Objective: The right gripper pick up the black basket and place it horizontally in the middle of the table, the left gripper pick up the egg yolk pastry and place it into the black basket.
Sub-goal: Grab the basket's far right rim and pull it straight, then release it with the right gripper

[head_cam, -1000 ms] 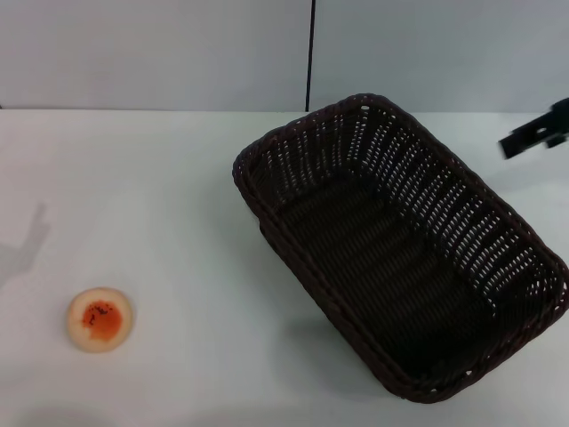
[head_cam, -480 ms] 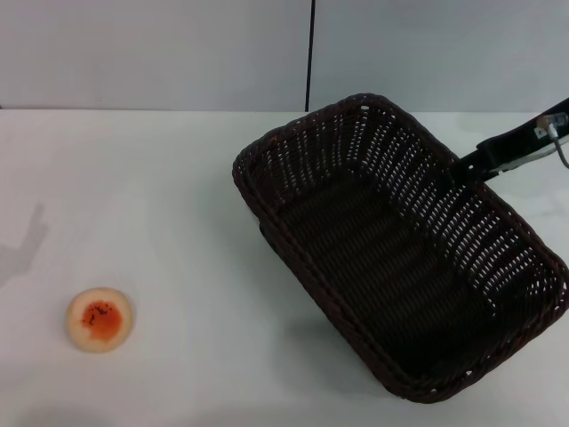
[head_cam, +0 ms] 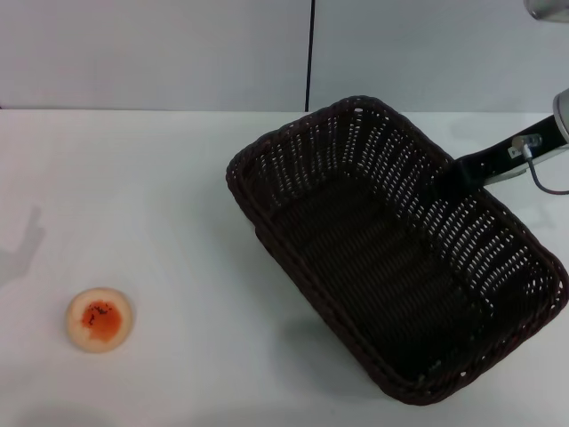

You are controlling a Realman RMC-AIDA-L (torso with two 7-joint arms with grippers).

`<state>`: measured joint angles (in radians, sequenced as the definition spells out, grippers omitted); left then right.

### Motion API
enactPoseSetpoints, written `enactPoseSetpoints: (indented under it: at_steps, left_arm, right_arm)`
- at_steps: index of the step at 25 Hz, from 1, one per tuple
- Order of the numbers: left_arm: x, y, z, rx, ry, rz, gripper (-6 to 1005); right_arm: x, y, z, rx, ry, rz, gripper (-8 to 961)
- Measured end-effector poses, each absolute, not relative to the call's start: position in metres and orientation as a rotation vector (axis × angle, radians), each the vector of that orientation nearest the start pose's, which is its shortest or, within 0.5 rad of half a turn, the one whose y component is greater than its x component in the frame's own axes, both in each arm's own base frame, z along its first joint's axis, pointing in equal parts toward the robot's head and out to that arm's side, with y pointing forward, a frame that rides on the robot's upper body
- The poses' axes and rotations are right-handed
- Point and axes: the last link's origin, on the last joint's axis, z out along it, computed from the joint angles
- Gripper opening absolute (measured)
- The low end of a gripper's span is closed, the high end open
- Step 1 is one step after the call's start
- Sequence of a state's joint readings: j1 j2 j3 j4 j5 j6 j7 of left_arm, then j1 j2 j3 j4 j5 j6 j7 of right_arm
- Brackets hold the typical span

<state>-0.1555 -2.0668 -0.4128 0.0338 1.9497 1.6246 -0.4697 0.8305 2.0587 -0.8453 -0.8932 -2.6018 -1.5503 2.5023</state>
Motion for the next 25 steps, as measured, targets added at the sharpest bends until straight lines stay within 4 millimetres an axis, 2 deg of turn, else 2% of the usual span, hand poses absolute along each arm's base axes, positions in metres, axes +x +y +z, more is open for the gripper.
enactPoseSetpoints:
  at_steps: [6,12,19,25]
  left_arm:
    - [-0.384,0.202,0.032,-1.476,-0.588,-0.875,812]
    - [-0.386,0.202,0.032,-1.472,-0.597,-0.868,811]
    - [-0.386,0.200,0.033,-1.470,-0.596,-0.867,811]
    - [-0.388,0.191,0.030,-1.466,-0.610,-0.856,811]
  right_arm:
    - [0.200,0.397,0.024,-2.509,1.418,-0.150,346]
    - [0.191,0.402,0.032,-2.553,1.322,-0.166,176]
    - [0.166,0.412,0.030,-2.725,1.032,-0.221,176]
    - [0.143,0.417,0.016,-2.872,0.724,-0.268,177]
